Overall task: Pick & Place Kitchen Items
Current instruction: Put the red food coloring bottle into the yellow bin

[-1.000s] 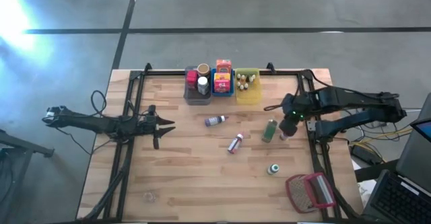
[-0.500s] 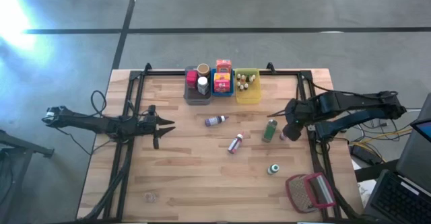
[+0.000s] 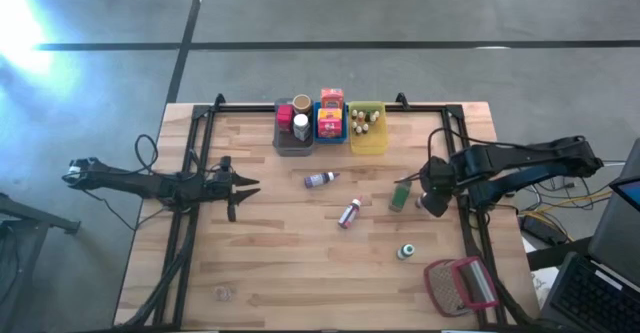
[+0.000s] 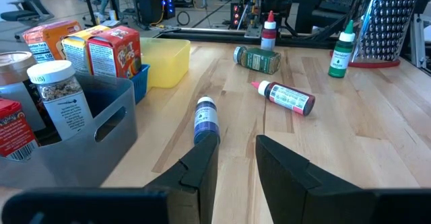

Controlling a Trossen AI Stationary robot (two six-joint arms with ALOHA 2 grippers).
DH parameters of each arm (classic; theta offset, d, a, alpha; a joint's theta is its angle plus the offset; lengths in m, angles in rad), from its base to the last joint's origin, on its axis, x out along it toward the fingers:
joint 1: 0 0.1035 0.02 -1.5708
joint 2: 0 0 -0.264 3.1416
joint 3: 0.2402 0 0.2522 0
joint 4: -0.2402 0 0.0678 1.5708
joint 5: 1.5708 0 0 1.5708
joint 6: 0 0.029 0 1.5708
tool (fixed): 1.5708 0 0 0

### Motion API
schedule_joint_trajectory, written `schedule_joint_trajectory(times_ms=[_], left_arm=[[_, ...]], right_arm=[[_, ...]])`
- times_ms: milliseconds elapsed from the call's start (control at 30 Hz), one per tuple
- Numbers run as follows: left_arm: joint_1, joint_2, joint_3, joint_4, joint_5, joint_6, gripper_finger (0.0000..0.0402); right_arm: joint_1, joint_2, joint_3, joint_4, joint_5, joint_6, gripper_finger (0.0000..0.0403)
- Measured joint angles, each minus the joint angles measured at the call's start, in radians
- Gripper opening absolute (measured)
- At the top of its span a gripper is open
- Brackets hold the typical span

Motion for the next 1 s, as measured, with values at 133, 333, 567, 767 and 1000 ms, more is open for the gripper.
schedule_joint_trajectory(times_ms=[133, 333, 567, 767, 1000], left_arm=[[0.000, 0.000, 0.000, 0.000, 0.000, 0.000, 0.0108], [0.000, 0.000, 0.000, 0.000, 0.000, 0.000, 0.0108], [0.000, 0.000, 0.000, 0.000, 0.000, 0.000, 0.0108], [0.000, 0.000, 0.000, 0.000, 0.000, 0.000, 0.0108], [0.000, 0.000, 0.000, 0.000, 0.000, 0.000, 0.0108]], right_arm=[[0.000, 0.000, -0.027, 0.041, -0.007, -0.005, 0.0141], [0.000, -0.002, -0.050, 0.098, -0.029, -0.035, 0.0166], [0.000, -0.002, -0.077, 0.136, -0.026, -0.057, 0.0183], [0.000, -0.002, -0.127, 0.218, -0.024, -0.082, 0.0180], [-0.007, -0.002, -0.166, 0.252, 0.017, -0.086, 0.0168]])
